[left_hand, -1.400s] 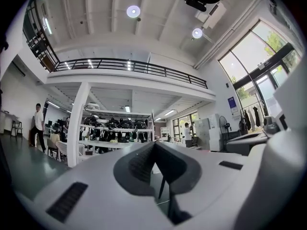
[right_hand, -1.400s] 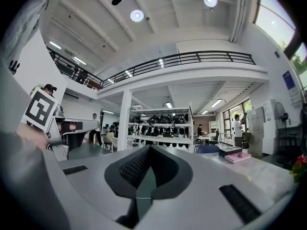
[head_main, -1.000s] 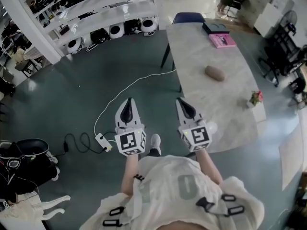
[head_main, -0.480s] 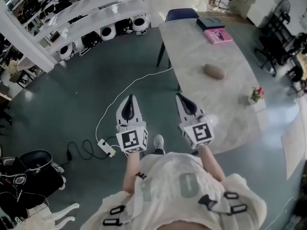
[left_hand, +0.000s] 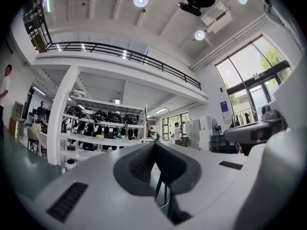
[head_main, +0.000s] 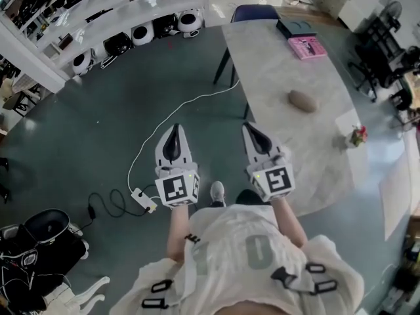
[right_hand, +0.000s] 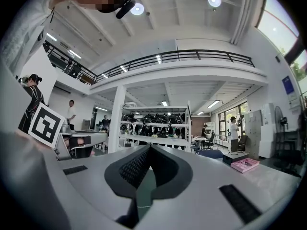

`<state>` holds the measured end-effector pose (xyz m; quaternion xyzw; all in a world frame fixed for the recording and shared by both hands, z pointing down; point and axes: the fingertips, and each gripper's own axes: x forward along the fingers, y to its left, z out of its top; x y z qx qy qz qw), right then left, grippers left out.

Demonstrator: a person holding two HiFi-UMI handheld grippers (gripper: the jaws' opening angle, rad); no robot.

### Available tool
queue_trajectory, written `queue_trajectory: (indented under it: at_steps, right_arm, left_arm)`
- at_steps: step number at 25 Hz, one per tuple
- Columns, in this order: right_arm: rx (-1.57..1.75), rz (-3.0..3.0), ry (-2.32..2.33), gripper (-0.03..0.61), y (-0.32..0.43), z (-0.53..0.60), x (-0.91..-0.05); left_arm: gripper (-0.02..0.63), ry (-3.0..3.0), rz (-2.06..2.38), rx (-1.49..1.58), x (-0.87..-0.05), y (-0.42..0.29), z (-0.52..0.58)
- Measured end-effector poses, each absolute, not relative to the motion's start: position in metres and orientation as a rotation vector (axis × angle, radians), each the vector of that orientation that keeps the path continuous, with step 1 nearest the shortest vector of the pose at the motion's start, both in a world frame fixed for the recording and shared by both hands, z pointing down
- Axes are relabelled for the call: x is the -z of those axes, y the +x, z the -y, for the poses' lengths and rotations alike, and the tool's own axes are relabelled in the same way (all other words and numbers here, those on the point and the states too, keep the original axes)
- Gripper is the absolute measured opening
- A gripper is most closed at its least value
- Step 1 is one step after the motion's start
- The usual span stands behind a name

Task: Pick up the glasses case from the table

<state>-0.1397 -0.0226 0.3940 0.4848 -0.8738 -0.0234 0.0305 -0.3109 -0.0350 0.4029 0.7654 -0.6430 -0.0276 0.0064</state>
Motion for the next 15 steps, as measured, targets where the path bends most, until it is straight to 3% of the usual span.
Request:
queue_trajectory:
  at_steps: [15]
  right_arm:
    - [0.022, 2.787, 1.434, 0.002, -0.16, 0.083, -0.394]
  left_arm:
    - [0.003, 2.374, 2.082, 0.033, -0.397, -0.315, 0.059]
